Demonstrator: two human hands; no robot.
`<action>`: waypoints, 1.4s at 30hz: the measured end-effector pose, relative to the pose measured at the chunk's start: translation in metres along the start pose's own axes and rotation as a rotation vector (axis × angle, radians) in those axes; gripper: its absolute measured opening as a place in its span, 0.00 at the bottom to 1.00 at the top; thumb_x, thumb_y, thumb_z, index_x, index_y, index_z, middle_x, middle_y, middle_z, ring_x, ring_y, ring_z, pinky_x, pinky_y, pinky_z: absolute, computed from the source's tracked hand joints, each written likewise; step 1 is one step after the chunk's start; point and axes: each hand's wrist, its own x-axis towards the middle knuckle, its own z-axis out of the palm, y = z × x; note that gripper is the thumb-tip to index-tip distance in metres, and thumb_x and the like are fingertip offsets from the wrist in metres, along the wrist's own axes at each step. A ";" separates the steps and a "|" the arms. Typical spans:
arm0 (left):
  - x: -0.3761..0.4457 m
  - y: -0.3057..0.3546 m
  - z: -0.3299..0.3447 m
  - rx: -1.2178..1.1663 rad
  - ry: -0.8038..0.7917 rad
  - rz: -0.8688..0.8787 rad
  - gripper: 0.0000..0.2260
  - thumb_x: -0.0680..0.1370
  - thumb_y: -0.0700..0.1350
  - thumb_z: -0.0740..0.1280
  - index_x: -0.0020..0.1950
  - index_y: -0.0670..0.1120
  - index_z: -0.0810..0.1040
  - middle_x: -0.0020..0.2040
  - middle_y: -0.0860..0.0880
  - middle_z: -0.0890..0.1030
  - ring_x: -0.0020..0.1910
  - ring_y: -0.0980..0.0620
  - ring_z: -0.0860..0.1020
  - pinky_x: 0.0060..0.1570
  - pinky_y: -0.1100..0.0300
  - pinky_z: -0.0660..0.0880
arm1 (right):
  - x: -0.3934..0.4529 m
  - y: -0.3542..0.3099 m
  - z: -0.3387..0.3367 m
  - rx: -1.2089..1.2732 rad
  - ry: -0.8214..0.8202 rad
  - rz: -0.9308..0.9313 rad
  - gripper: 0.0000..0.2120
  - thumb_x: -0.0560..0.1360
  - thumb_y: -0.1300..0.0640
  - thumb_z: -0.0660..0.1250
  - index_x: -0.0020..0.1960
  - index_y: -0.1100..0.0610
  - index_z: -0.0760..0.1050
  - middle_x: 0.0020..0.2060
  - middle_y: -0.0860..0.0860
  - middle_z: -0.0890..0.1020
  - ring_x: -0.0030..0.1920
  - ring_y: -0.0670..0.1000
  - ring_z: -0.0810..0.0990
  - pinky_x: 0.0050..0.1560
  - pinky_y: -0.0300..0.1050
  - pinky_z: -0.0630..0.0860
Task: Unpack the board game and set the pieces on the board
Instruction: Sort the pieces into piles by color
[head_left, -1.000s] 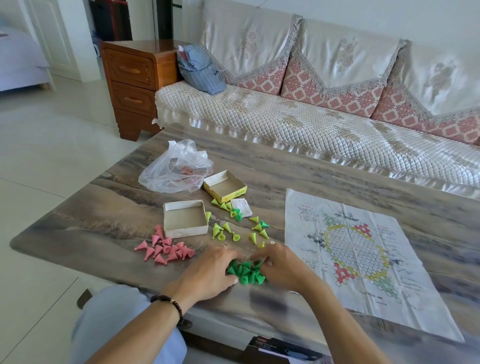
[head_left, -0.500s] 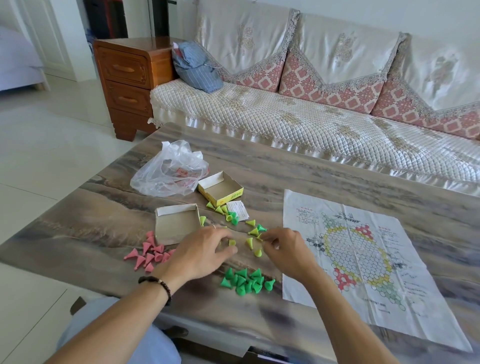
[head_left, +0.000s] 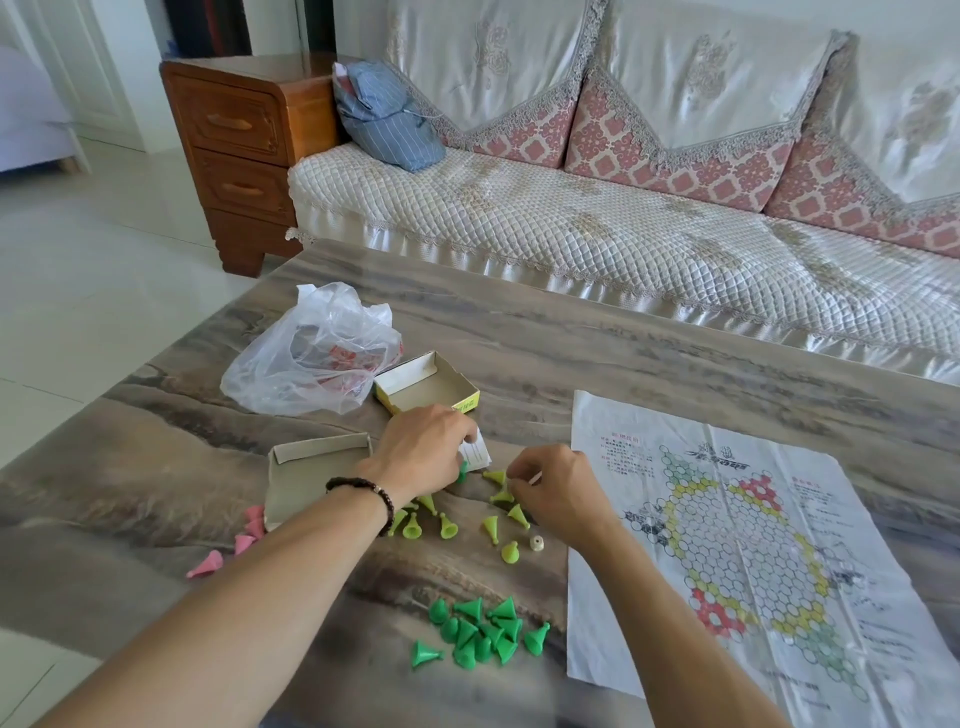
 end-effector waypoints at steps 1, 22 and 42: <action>0.002 0.000 0.002 0.011 -0.006 -0.004 0.14 0.76 0.42 0.67 0.60 0.54 0.78 0.57 0.51 0.80 0.56 0.48 0.78 0.47 0.55 0.75 | 0.001 0.000 -0.001 0.002 -0.020 -0.001 0.07 0.71 0.61 0.66 0.44 0.55 0.82 0.40 0.48 0.84 0.41 0.48 0.81 0.42 0.40 0.76; -0.061 -0.016 0.001 -0.407 0.263 -0.022 0.09 0.72 0.41 0.72 0.51 0.51 0.83 0.43 0.58 0.84 0.40 0.57 0.81 0.42 0.57 0.79 | 0.018 -0.031 0.012 -0.157 -0.060 -0.207 0.14 0.72 0.58 0.62 0.54 0.48 0.80 0.51 0.50 0.83 0.50 0.55 0.80 0.49 0.52 0.78; -0.117 0.006 0.004 -0.413 0.121 0.065 0.09 0.77 0.43 0.68 0.55 0.50 0.82 0.49 0.55 0.84 0.43 0.57 0.78 0.46 0.67 0.71 | -0.028 -0.043 0.004 -0.053 -0.007 -0.253 0.07 0.70 0.58 0.67 0.46 0.52 0.83 0.41 0.46 0.82 0.39 0.46 0.77 0.42 0.44 0.75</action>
